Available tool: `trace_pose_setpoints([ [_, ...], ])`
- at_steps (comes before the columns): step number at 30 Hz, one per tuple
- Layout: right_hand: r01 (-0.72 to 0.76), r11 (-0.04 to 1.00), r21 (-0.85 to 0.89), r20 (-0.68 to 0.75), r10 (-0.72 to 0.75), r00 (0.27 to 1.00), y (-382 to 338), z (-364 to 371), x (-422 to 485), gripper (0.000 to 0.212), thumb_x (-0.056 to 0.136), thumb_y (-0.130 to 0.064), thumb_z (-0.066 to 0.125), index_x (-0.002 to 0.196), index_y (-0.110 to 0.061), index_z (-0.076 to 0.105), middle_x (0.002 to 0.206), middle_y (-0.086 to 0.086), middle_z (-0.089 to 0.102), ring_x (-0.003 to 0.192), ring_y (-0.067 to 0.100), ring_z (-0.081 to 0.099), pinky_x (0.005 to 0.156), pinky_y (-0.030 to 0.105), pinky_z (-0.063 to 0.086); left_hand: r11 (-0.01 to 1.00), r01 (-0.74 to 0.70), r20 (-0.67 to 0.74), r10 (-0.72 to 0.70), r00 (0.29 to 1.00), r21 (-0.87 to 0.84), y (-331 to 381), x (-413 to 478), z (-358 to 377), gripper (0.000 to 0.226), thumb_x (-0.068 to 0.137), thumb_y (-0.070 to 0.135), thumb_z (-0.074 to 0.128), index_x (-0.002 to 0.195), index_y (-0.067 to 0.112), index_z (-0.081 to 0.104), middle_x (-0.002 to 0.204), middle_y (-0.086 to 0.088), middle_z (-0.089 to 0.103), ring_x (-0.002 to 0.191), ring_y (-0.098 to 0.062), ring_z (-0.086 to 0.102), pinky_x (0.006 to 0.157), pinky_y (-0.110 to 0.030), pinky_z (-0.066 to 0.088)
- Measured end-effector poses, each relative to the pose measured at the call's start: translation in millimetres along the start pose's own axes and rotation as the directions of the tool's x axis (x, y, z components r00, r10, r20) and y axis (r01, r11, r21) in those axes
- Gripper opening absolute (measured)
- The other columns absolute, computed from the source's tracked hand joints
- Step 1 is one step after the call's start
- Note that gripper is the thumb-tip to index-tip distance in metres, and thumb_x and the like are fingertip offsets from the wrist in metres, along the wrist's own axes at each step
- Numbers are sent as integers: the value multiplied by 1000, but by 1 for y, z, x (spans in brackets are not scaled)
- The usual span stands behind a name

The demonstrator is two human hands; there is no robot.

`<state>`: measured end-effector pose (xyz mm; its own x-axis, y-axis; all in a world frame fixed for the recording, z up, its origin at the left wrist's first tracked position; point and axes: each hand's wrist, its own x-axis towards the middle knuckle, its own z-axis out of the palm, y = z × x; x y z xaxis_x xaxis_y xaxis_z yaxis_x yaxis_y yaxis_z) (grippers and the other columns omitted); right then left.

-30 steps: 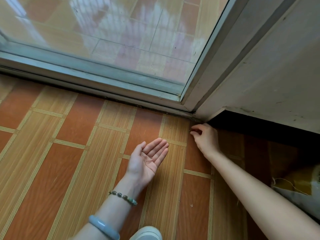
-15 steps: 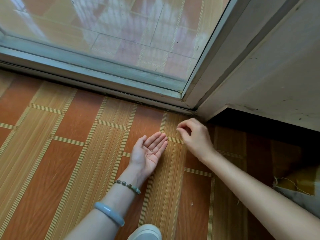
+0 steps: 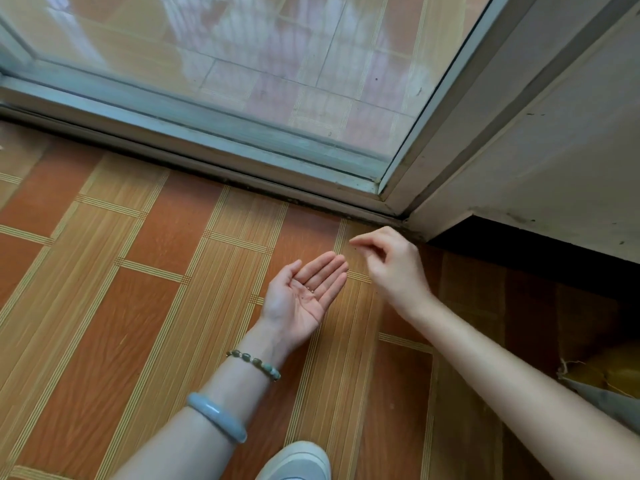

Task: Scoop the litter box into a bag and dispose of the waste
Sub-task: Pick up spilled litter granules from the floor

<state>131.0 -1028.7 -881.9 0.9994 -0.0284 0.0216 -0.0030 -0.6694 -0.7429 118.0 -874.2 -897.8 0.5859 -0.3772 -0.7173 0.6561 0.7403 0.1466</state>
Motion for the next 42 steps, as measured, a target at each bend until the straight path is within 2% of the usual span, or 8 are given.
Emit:
trace_pose_setpoints([
  [5,-139,976,-169,-8,140,990,32,14,12,17,86,-4,60,100,-4,70,99,11,65,94,21,60,83,23,44,1000,7,3,-7,1000,-11,2,-4,-5,49,99,23,31,103,-11,66,110,-28,65,99,-36,67,82,-42,56],
  [14,-129,967,-218,-22,127,992,35,30,15,13,86,-6,62,93,-2,71,93,11,65,88,20,59,74,18,38,1000,3,-16,-3,1000,6,5,-8,-10,46,100,25,31,109,-10,60,112,-27,64,101,-35,66,85,-41,55],
  [23,-93,935,-342,50,117,992,40,38,19,14,89,-8,52,94,1,62,96,17,58,92,29,55,78,38,46,999,-11,-56,12,998,32,2,-7,-10,46,100,25,31,109,-9,60,110,-27,65,101,-35,66,85,-40,55],
  [27,-49,972,-228,126,80,989,26,27,11,12,90,-13,52,93,-5,60,93,8,55,87,20,53,74,29,44,999,-5,-57,8,998,48,-3,-9,-10,46,100,25,32,109,-9,60,110,-27,65,101,-34,66,85,-40,55],
  [31,110,992,-59,249,-92,964,-9,10,-18,5,89,-14,56,89,-9,59,88,1,54,78,10,51,70,26,47,999,-8,-47,10,999,47,-4,-10,-9,45,100,25,32,107,-8,61,105,-26,68,93,-32,69,79,-35,58],
  [35,254,966,39,297,-254,920,-33,4,-44,2,85,-16,56,85,-18,55,84,-20,46,78,-2,47,71,15,43,998,22,-19,-21,1000,64,-10,-11,-4,52,99,26,30,92,-4,72,93,-21,70,84,-29,70,73,-34,59],
  [39,302,952,-59,343,-265,901,-31,2,-52,30,88,-30,45,92,-7,64,89,0,57,85,12,51,74,30,48,992,47,23,-50,998,113,-16,-13,2,51,99,27,29,102,-4,69,108,-20,68,99,-28,66,97,-38,47],
  [42,196,979,53,207,-203,957,-26,-12,-52,20,91,-21,52,96,-8,66,92,2,59,85,10,56,75,22,48,998,37,50,-39,998,56,-18,-12,3,51,99,25,31,94,-6,71,100,-23,69,88,-29,70,87,-36,54],
])
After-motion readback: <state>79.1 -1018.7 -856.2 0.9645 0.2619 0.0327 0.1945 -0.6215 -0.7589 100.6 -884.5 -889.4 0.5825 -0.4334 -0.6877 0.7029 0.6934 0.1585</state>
